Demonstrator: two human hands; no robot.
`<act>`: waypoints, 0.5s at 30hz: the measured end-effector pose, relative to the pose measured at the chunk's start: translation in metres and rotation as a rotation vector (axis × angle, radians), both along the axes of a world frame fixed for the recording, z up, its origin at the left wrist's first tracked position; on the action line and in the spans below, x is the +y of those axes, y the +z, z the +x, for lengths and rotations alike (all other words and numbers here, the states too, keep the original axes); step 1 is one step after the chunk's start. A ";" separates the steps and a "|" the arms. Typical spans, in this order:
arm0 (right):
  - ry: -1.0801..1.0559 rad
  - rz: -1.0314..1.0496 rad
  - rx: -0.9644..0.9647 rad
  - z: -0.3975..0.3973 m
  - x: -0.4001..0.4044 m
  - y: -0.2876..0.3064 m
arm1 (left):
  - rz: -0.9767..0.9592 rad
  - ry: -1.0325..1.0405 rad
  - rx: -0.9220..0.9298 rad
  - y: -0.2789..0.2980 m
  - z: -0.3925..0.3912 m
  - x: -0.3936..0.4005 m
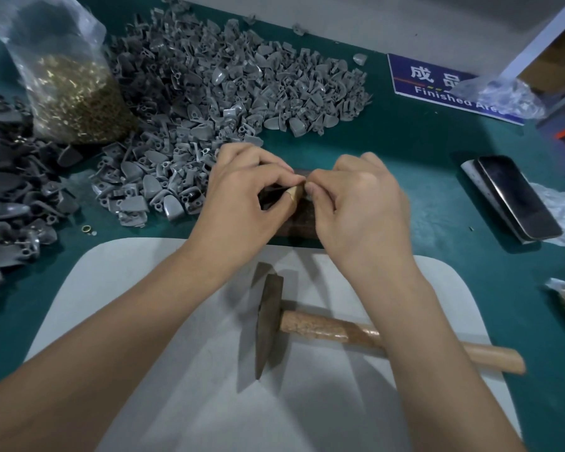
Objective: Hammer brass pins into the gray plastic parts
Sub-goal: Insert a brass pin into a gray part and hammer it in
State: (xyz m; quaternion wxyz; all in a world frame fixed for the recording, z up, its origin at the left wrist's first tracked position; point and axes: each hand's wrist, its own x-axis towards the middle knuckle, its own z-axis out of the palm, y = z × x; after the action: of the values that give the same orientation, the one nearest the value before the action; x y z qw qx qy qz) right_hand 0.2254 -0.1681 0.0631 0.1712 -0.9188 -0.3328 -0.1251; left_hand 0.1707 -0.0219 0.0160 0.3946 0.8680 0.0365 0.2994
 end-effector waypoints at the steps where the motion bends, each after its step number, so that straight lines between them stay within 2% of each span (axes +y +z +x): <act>1: -0.005 -0.002 0.013 0.001 0.000 0.000 | 0.000 -0.005 0.006 0.000 0.000 0.001; 6: 0.007 0.123 0.147 0.007 -0.006 -0.005 | -0.001 0.005 0.042 -0.002 -0.001 -0.001; 15: -0.040 0.192 0.111 0.006 -0.008 -0.015 | -0.022 -0.001 0.034 -0.003 -0.001 0.002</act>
State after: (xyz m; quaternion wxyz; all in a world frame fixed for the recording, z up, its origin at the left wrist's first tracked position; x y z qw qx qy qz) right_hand 0.2317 -0.1766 0.0484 0.2740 -0.9102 -0.2909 -0.1086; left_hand 0.1692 -0.0203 0.0135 0.4037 0.8685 0.0462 0.2840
